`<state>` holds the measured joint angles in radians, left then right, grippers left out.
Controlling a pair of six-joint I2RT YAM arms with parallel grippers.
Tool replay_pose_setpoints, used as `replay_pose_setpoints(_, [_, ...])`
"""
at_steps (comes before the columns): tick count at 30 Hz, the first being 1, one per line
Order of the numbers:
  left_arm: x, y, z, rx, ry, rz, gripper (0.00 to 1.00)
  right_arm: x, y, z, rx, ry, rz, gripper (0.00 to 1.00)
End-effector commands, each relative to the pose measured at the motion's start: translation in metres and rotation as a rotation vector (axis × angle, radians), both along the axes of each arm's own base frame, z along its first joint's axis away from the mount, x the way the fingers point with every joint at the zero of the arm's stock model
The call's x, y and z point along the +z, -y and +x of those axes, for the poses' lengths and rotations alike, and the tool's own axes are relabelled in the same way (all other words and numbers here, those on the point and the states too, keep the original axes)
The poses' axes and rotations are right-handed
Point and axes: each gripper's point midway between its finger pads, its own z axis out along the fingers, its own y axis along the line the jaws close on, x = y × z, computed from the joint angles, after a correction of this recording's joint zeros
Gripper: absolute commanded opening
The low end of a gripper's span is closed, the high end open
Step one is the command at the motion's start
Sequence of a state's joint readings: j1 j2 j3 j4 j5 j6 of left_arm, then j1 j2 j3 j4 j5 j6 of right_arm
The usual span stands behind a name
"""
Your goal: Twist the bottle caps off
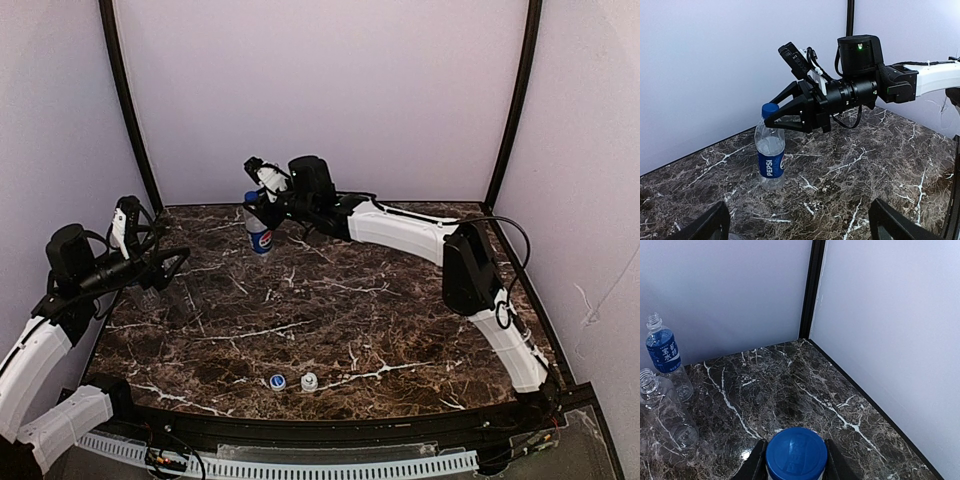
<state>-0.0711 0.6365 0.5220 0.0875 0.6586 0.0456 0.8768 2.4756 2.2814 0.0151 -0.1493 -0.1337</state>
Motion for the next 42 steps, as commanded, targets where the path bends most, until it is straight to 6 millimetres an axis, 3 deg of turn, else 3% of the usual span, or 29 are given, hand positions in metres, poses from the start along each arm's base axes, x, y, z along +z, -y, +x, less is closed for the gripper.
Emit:
replay_pose_setpoints(1, [-0.008,0.004,-0.003,-0.031,-0.011,0.015,0.97,0.042,0.004,-0.020,0.076,0.003,0.051,0.00])
replay_pose_setpoints(4, [-0.013,0.008,-0.004,-0.049,-0.034,0.039,0.96,0.080,0.012,-0.049,0.169,-0.030,0.084,0.00])
replay_pose_setpoints(8, [-0.025,0.028,-0.014,-0.140,-0.039,0.149,0.98,0.131,0.027,-0.112,0.325,-0.053,0.136,0.00])
replay_pose_setpoints(12, [-0.025,0.050,-0.019,-0.225,-0.058,0.192,0.99,0.148,0.036,-0.166,0.377,-0.055,0.146,0.00])
replay_pose_setpoints(16, [-0.008,0.076,-0.021,-0.315,-0.043,0.171,0.99,0.163,0.039,-0.200,0.399,-0.062,0.189,0.00])
replay_pose_setpoints(20, [0.017,0.094,-0.023,-0.381,-0.005,0.112,0.99,0.170,0.042,-0.210,0.388,-0.091,0.225,0.00])
replay_pose_setpoints(24, [0.028,0.104,-0.022,-0.405,0.010,0.086,0.94,0.182,0.044,-0.219,0.401,-0.077,0.272,0.00])
replay_pose_setpoints(29, [0.027,0.114,-0.027,-0.450,-0.002,0.078,0.82,0.184,0.043,-0.217,0.396,-0.075,0.285,0.00])
replay_pose_setpoints(38, [0.029,0.125,-0.028,-0.480,0.011,0.054,0.80,0.186,0.042,-0.219,0.406,-0.081,0.300,0.00])
replay_pose_setpoints(42, [0.031,0.125,-0.027,-0.479,0.024,0.053,0.65,0.183,0.041,-0.219,0.410,-0.093,0.296,0.00])
